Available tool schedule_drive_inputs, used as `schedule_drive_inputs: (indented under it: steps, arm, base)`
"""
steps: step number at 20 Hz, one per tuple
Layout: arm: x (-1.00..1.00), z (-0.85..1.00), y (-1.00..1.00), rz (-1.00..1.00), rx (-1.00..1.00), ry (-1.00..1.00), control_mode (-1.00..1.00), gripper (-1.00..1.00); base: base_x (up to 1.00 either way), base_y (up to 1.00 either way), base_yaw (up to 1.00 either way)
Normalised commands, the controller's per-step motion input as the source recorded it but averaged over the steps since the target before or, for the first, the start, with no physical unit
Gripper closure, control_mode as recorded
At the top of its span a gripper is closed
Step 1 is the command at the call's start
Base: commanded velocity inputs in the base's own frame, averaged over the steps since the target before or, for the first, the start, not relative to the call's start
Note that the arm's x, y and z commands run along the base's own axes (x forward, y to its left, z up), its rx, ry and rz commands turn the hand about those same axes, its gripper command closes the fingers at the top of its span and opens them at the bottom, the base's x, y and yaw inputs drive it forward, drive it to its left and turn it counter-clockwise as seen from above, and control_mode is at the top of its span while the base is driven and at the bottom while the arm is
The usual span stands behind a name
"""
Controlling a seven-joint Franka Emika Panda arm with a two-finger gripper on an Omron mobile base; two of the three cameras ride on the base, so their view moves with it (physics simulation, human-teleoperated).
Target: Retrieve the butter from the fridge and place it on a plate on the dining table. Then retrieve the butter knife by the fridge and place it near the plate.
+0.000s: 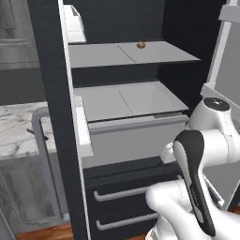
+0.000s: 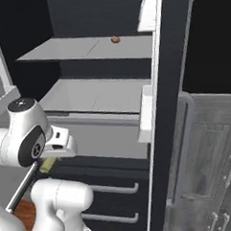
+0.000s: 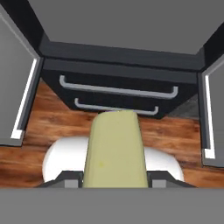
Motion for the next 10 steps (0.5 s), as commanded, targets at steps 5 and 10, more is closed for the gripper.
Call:
schedule_drive_inputs:
  steps: [5,10]
  arm:
    - [0.0,0.0,0.0,0.0,0.0,0.0,1.0,1.0]
    - [0.0,0.0,0.0,0.0,0.0,0.0,1.0,1.0]
  base:
    - [-0.55,-0.11,-0.52]
    - [-0.48,-0.31,-0.71]
